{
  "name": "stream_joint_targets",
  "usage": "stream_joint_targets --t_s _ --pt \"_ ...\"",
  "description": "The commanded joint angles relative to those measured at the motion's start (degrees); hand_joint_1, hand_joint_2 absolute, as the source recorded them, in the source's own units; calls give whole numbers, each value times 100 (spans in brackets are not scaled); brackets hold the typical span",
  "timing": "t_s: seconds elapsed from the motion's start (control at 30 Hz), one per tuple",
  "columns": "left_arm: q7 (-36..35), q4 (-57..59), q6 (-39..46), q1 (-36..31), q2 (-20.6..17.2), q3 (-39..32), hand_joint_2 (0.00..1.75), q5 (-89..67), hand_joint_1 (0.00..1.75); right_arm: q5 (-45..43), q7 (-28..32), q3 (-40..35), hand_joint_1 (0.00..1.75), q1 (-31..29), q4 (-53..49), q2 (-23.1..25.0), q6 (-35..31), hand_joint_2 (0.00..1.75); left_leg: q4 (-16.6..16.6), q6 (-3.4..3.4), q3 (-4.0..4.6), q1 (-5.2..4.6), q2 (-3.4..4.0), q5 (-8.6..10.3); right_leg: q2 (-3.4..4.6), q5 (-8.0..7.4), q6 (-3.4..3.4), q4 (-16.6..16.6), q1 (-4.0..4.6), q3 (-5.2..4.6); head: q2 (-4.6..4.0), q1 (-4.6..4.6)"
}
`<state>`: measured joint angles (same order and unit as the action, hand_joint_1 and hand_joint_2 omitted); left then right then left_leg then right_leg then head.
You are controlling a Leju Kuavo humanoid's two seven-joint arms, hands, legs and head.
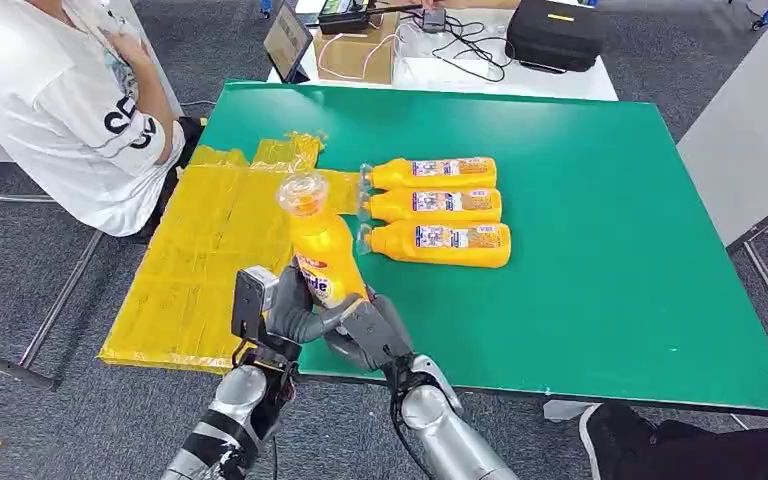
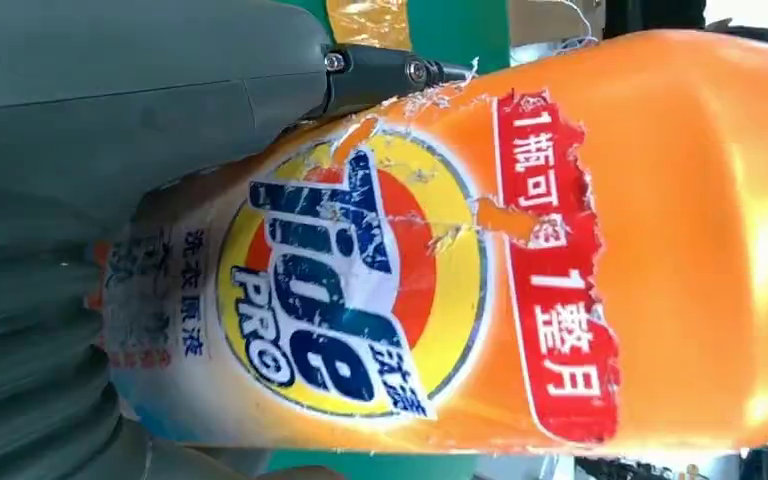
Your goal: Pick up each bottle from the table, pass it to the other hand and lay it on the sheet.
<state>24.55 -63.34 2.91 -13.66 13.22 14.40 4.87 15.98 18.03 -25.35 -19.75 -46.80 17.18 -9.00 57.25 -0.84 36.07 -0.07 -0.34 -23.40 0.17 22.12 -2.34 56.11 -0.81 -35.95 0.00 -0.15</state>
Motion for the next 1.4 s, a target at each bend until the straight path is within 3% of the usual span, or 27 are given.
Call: stream_joint_targets --t_s 0.03,0.13,0.17,0.2,0.23,0.8,1.07,1.13,1.23,1.4 --pt "-15 398 -28 -278 -106 174 175 13 0 -10 27 -364 175 -237 534 42 89 175 -2 6 -32 3 5 -13 1 12 8 -3 4 32 2 0" --pt "-11 364 -66 -267 -117 164 175 50 0 25 2 -490 175 -206 517 -15 99 175 -3 4 -17 1 2 -6 -1 6 6 -4 2 18 0 0" --pt "3 348 -104 -253 -114 143 175 94 0 10 -16 -497 152 -203 510 -27 70 175 -3 6 -30 3 3 -12 -1 12 8 -2 4 30 0 0" --pt "18 340 -219 -249 -142 164 175 139 0 -21 -23 -494 52 -208 492 -46 48 175 -1 6 -26 4 3 -11 -1 11 8 -2 5 27 0 0" --pt "3 346 -253 -235 -145 131 175 184 175 -60 -5 -455 0 -195 446 -56 -22 175 -3 5 -22 1 2 -8 -1 9 6 -2 2 22 0 0" --pt "177 664 734 -652 -463 -315 175 -751 175 -780 129 230 0 344 -740 -344 -186 175 -2 6 -29 4 1 -11 -5 11 9 -4 6 29 0 0" --pt "-153 1807 1847 -1544 -1322 -624 175 -2920 175 -812 107 775 0 628 -2136 -782 -404 175 -4 4 -14 0 -2 -1 -7 4 5 -2 1 12 0 0" --pt "-149 2085 1800 -1749 -1416 -815 175 -3340 175 -813 66 932 0 667 -2320 -823 -381 175 -1 7 -21 3 -3 -4 -10 8 9 1 4 20 0 -2" --pt "-808 2859 1911 -2214 -1868 -408 175 -4633 175 -899 140 1099 0 710 -2500 -856 -410 175 2 7 -15 4 -6 -1 -11 7 8 3 5 15 0 2" --pt "-1011 3789 1162 -2621 -2125 -430 175 -5190 175 -975 101 1161 0 692 -2402 -888 -295 175 1 9 -29 5 1 -8 -5 12 9 3 5 27 2 0"
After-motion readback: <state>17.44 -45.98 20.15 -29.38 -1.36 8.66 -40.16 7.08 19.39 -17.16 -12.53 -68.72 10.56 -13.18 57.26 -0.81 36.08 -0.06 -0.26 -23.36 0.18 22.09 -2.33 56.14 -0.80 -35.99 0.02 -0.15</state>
